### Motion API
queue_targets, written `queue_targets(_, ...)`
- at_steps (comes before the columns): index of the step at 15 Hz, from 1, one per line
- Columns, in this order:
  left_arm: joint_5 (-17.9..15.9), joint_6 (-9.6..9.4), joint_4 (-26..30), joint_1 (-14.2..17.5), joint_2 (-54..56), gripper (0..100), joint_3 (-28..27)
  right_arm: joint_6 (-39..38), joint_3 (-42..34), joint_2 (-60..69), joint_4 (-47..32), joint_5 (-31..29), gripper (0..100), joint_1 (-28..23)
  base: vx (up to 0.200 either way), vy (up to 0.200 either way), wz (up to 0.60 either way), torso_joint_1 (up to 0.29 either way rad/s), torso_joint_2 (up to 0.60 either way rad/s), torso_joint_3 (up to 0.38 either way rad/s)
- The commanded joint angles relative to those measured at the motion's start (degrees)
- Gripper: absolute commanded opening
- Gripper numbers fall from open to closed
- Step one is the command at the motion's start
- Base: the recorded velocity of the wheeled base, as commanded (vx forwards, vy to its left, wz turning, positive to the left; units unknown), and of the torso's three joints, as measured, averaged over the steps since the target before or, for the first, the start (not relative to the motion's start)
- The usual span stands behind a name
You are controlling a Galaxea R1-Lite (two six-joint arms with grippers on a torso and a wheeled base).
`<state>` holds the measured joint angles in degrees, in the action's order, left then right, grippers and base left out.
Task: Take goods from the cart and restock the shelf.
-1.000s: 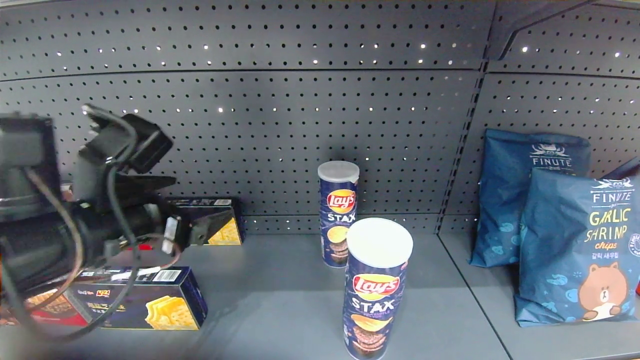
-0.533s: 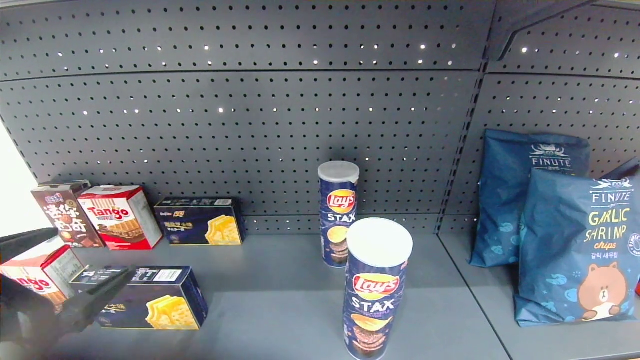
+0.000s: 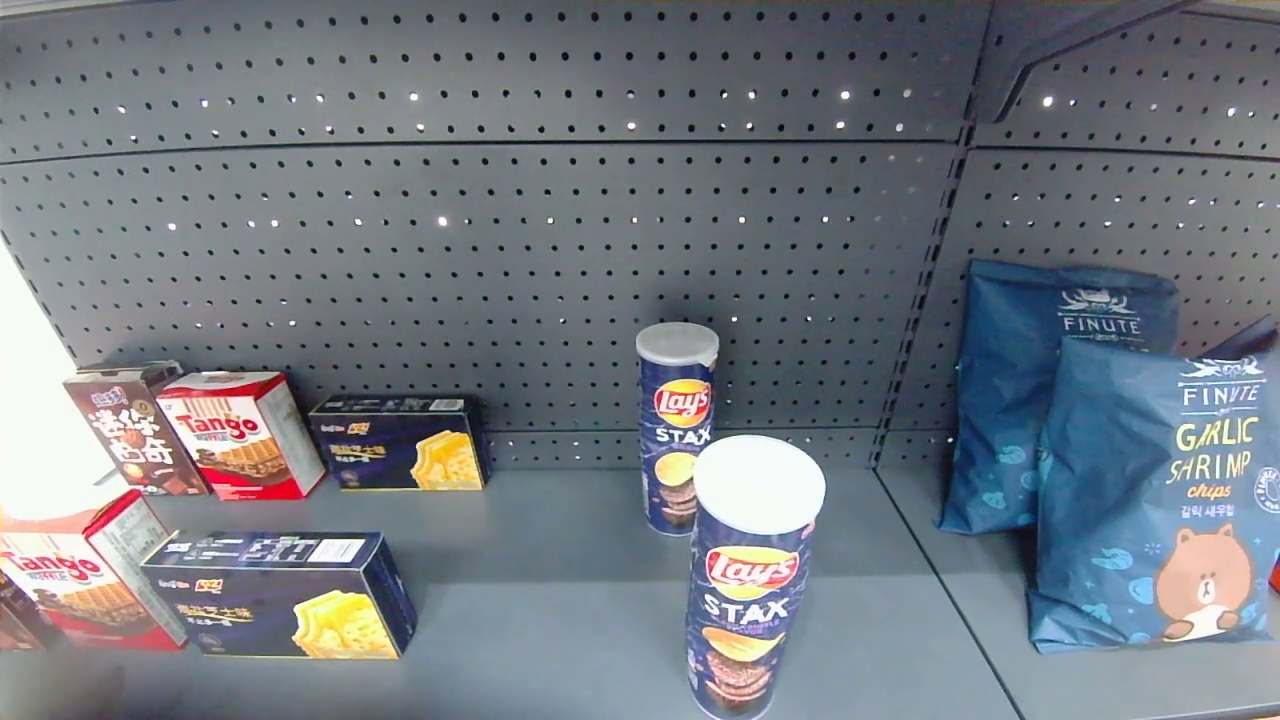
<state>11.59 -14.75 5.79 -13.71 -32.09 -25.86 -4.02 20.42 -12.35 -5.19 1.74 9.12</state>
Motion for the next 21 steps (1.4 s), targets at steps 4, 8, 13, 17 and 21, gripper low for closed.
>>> queue_targets(4, 0.2, -0.98, 6.5, 3.3, 13.2, 100, 4.1, 8.2, 10.1, -23.3, -6.7, 8.8, 100, 4.3, 0.000, 0.000, 0.00, 0.000, 0.00, 0.000)
queue_targets(8, 0.2, -0.98, 10.4, 3.9, 17.8, 100, 5.5, 12.3, 10.1, -30.5, -4.7, 8.5, 100, 9.9, 0.000, 0.000, 0.00, 0.000, 0.00, 0.000)
queue_targets(13, 0.0, -1.07, 10.4, 3.9, 23.9, 100, 15.0, 9.9, 10.4, -50.0, 5.5, 4.2, 100, 21.0, 0.000, 0.000, 0.00, 0.000, 0.00, 0.000)
queue_targets(17, 0.0, -0.45, 10.2, 3.8, 26.8, 100, 16.8, 9.0, 11.5, -58.1, 7.8, -0.2, 100, 25.6, 0.000, 0.000, 0.00, 0.000, 0.00, 0.000)
queue_targets(21, -0.1, 0.51, 10.2, 3.8, 25.9, 100, 16.8, -2.9, 14.7, -65.1, 13.1, -9.0, 100, 31.0, 0.000, 0.000, 0.00, 0.000, 0.00, 0.000)
